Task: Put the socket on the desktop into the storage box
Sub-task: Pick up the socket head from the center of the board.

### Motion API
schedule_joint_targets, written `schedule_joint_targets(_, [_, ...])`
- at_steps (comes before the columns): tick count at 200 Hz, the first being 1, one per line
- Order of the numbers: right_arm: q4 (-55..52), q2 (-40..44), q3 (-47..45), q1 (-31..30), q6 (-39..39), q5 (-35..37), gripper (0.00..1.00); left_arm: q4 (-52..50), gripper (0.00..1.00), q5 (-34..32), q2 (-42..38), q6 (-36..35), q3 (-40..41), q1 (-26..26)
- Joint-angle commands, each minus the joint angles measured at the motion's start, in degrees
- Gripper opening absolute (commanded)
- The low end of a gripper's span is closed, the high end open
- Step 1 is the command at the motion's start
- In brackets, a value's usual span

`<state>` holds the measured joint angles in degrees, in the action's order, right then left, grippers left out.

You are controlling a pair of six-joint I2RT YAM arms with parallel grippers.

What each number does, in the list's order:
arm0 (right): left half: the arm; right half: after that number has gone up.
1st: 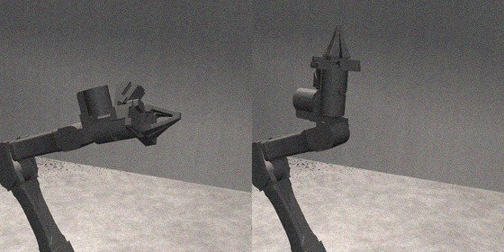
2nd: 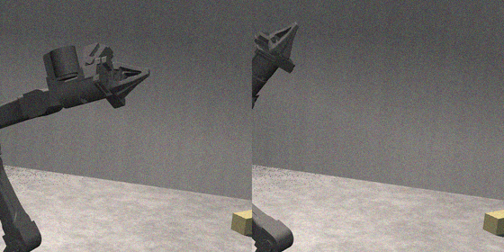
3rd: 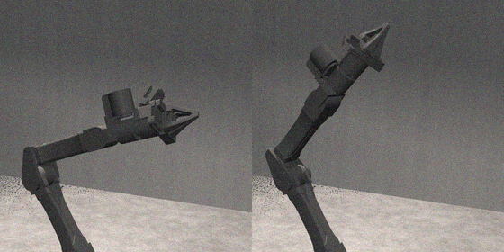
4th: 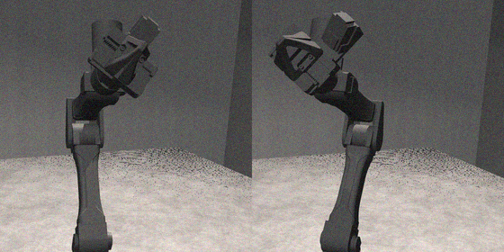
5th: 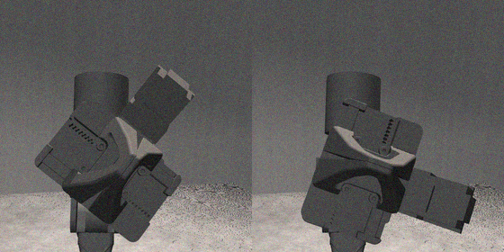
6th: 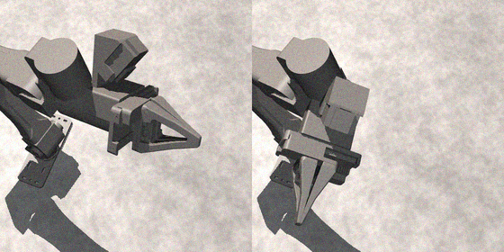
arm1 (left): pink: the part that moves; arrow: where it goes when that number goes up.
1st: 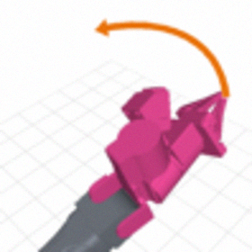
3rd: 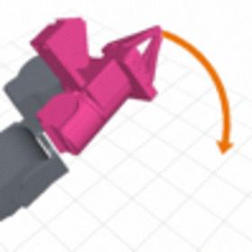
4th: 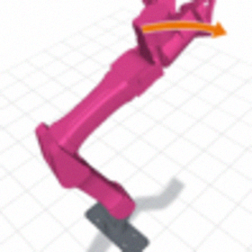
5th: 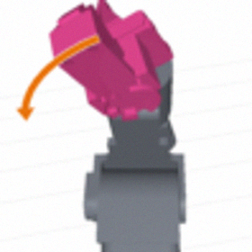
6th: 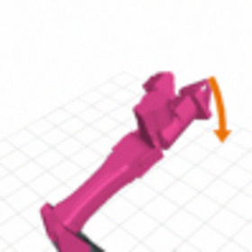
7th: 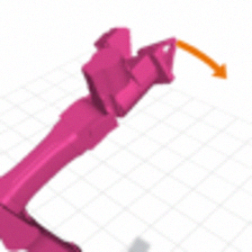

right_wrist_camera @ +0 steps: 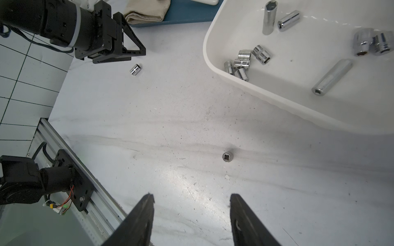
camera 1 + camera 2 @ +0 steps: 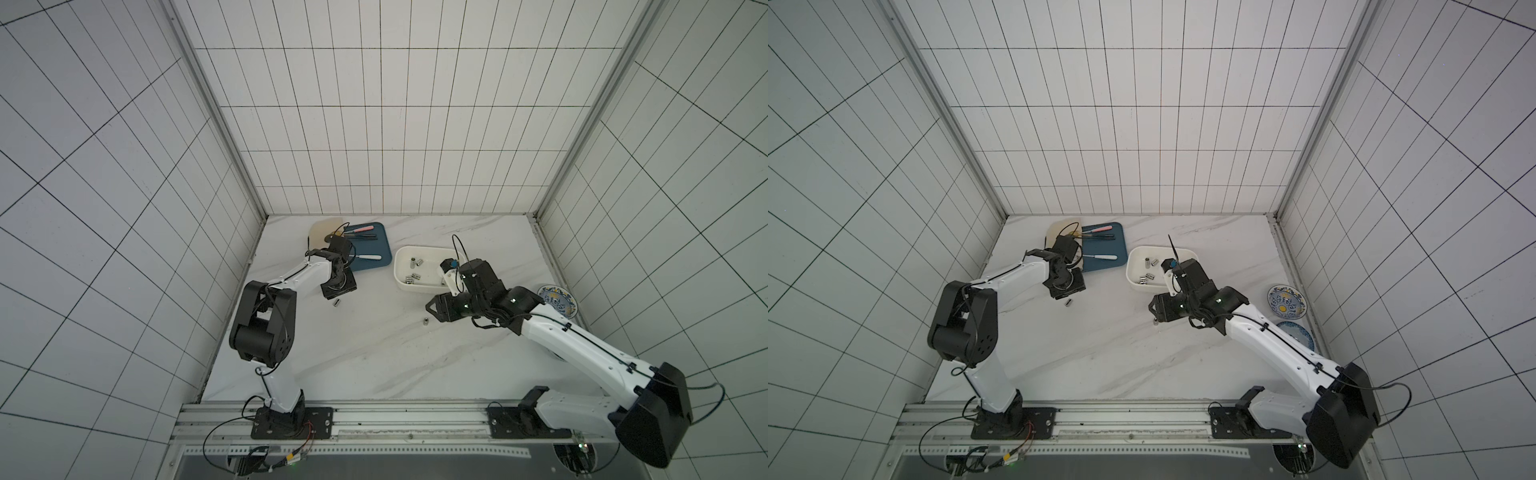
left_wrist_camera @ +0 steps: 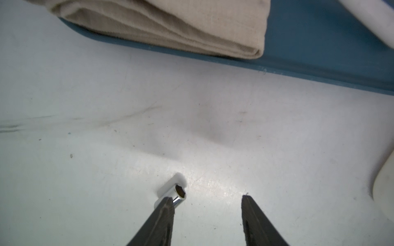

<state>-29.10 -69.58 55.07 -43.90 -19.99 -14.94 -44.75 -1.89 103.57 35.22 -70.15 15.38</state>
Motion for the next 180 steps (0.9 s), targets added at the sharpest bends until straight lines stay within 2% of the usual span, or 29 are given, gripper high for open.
schedule_joint_targets(1, [0.0, -0.1, 2.7, -0.4, 0.8, 0.5, 0.60, 2.3, 0.54, -2.9, 1.4, 0.9, 0.6, -1.6])
schedule_joint_targets(86, [0.0, 0.0, 2.2, -0.2, 1.0, 1.1, 0.60, 4.5, 0.51, -2.7, 3.1, 0.9, 3.0, -2.4])
schedule_joint_targets(180, [0.6, 0.2, 1.6, -0.1, 0.5, 0.8, 0.60, 3.7, 0.48, -2.3, -0.1, 1.3, 5.8, -2.1])
